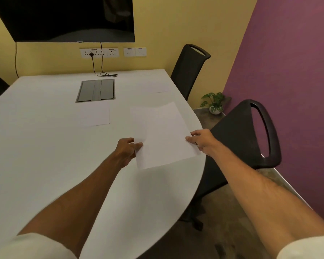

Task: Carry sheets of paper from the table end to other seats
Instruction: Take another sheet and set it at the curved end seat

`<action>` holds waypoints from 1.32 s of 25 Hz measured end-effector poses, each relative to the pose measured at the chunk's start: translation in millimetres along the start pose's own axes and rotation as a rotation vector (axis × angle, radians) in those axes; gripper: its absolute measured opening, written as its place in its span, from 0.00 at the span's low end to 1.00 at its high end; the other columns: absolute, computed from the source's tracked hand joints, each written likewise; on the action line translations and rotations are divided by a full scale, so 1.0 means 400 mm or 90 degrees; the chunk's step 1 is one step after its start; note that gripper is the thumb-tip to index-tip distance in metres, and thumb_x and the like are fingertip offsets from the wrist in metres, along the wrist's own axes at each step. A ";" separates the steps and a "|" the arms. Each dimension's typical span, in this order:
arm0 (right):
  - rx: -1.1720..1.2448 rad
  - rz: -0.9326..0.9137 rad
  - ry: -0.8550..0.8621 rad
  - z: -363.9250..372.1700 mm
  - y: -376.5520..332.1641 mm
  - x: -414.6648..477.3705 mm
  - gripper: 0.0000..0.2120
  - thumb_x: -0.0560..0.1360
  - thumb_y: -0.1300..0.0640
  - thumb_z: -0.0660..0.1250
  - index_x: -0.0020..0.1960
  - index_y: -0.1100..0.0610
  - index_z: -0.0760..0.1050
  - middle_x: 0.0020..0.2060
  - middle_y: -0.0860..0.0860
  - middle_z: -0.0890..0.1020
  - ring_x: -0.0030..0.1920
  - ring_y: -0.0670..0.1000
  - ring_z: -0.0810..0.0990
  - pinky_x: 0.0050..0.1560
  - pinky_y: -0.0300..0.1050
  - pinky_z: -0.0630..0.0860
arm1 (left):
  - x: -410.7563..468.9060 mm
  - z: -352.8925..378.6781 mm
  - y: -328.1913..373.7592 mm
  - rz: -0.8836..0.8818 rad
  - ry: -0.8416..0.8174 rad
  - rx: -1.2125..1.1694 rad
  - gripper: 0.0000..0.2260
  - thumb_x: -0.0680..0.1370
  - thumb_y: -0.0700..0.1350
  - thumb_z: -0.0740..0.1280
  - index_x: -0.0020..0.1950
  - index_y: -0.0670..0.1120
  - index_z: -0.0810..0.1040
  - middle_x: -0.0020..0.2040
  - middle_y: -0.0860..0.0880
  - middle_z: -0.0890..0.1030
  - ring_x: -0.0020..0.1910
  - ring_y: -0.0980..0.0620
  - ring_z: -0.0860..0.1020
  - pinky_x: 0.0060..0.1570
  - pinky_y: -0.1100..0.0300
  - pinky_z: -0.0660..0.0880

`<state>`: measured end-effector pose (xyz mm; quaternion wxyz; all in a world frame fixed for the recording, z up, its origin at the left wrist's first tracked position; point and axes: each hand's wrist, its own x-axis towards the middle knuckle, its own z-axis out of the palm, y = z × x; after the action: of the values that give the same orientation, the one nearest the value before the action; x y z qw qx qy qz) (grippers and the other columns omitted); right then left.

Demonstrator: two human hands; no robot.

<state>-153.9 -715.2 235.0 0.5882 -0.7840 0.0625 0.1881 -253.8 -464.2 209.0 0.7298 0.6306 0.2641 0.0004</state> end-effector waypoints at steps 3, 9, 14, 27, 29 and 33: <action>-0.002 0.009 -0.012 -0.088 -0.006 0.017 0.14 0.71 0.67 0.72 0.56 0.66 0.78 0.57 0.61 0.81 0.57 0.61 0.80 0.57 0.57 0.78 | -0.005 0.089 0.004 0.000 0.007 -0.001 0.13 0.76 0.31 0.66 0.60 0.31 0.75 0.50 0.39 0.80 0.38 0.48 0.80 0.29 0.63 0.79; -0.070 0.021 -0.037 -0.173 -0.051 0.127 0.14 0.72 0.68 0.71 0.57 0.64 0.76 0.55 0.58 0.80 0.51 0.55 0.79 0.48 0.52 0.78 | 0.093 0.201 0.013 -0.003 0.014 -0.007 0.13 0.75 0.30 0.65 0.60 0.31 0.74 0.50 0.39 0.79 0.38 0.48 0.80 0.31 0.60 0.80; -0.183 0.059 -0.034 -0.162 -0.092 0.314 0.19 0.71 0.68 0.72 0.61 0.63 0.75 0.58 0.57 0.78 0.59 0.58 0.76 0.52 0.50 0.76 | 0.236 0.248 -0.005 -0.024 0.053 -0.061 0.14 0.76 0.31 0.66 0.61 0.33 0.75 0.51 0.39 0.79 0.40 0.47 0.80 0.38 0.56 0.78; -0.372 0.003 -0.290 -0.045 -0.088 0.653 0.10 0.70 0.67 0.73 0.49 0.61 0.76 0.46 0.56 0.81 0.42 0.51 0.80 0.36 0.40 0.76 | 0.376 0.280 -0.148 -0.131 0.274 -0.194 0.15 0.76 0.31 0.66 0.62 0.34 0.73 0.60 0.36 0.78 0.49 0.42 0.79 0.47 0.49 0.78; -0.393 -0.015 -0.365 -0.047 -0.088 0.695 0.08 0.70 0.67 0.73 0.46 0.60 0.76 0.43 0.56 0.81 0.42 0.52 0.81 0.38 0.41 0.78 | 0.358 0.315 -0.174 -0.132 0.319 -0.220 0.14 0.76 0.31 0.66 0.61 0.35 0.73 0.60 0.36 0.78 0.49 0.41 0.79 0.48 0.49 0.77; -0.436 -0.045 -0.507 -0.035 -0.080 0.763 0.09 0.70 0.69 0.73 0.43 0.60 0.75 0.40 0.56 0.81 0.42 0.55 0.81 0.41 0.45 0.79 | 0.320 0.395 -0.230 -0.129 0.433 -0.262 0.13 0.75 0.30 0.67 0.59 0.35 0.74 0.60 0.35 0.79 0.55 0.37 0.80 0.51 0.47 0.78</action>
<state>140.4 -681.2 154.5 0.2827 -0.8007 -0.2577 0.4611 -113.3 -585.8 85.3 0.7081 0.4060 0.5455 0.1902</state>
